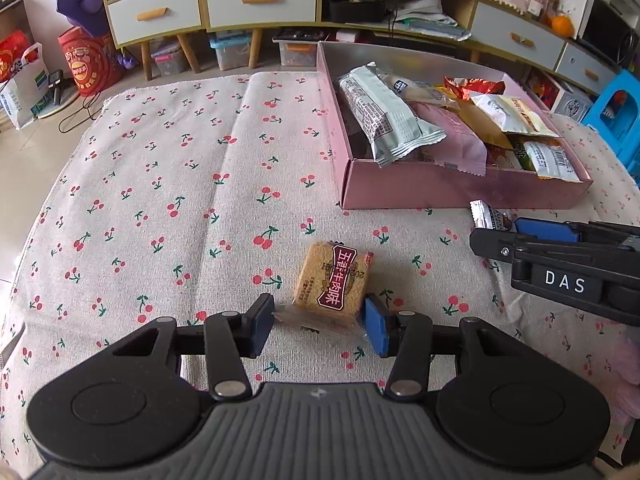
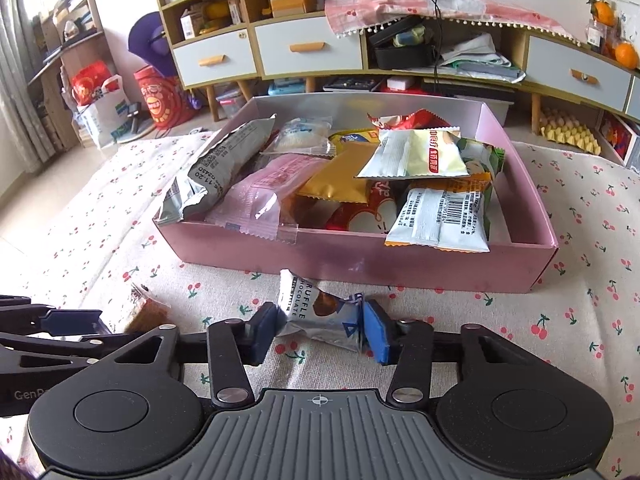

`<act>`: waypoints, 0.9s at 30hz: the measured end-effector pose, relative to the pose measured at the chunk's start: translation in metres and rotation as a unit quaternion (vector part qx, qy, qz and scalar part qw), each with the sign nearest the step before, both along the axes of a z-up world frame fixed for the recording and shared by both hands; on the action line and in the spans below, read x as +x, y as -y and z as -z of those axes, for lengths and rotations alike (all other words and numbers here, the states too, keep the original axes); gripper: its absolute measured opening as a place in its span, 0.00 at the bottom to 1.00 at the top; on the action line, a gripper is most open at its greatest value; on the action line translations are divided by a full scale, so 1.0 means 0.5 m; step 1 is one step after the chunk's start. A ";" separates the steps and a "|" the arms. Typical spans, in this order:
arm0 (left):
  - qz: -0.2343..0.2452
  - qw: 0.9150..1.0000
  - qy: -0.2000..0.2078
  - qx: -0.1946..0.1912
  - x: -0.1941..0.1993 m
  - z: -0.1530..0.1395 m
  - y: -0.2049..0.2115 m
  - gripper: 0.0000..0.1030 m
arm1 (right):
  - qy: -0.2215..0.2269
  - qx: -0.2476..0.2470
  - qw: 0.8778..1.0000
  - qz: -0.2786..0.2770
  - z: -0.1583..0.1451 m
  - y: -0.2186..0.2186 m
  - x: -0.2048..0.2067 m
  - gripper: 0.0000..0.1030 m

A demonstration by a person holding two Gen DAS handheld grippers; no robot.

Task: Organize snacks
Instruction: 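Grasp the square biscuit cake with the left tool while the right tool grasps the silver snack packet, then carry the biscuit cake with the left tool while the right tool carries the silver packet into the box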

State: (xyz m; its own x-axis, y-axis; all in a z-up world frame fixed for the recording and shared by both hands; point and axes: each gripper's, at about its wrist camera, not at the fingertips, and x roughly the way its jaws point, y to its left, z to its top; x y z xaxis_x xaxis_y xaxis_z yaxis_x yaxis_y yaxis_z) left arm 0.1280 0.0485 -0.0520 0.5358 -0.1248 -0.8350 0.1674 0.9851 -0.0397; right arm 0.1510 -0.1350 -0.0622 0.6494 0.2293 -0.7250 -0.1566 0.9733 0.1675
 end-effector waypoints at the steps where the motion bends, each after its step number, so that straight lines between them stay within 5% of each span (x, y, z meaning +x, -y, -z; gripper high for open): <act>1: 0.000 1.000 -0.002 -0.002 0.001 -0.001 -0.001 0.43 | -0.004 0.006 1.000 0.000 -0.002 0.002 -0.001 0.43; 16: -0.010 0.999 -0.021 -0.042 -0.004 -0.023 0.002 0.42 | -0.031 0.078 0.996 0.027 -0.059 0.080 -0.048 0.42; 27: 0.014 0.994 0.012 -0.105 -0.023 -0.093 0.044 0.42 | 0.009 0.138 0.987 0.079 -0.124 0.182 -0.051 0.42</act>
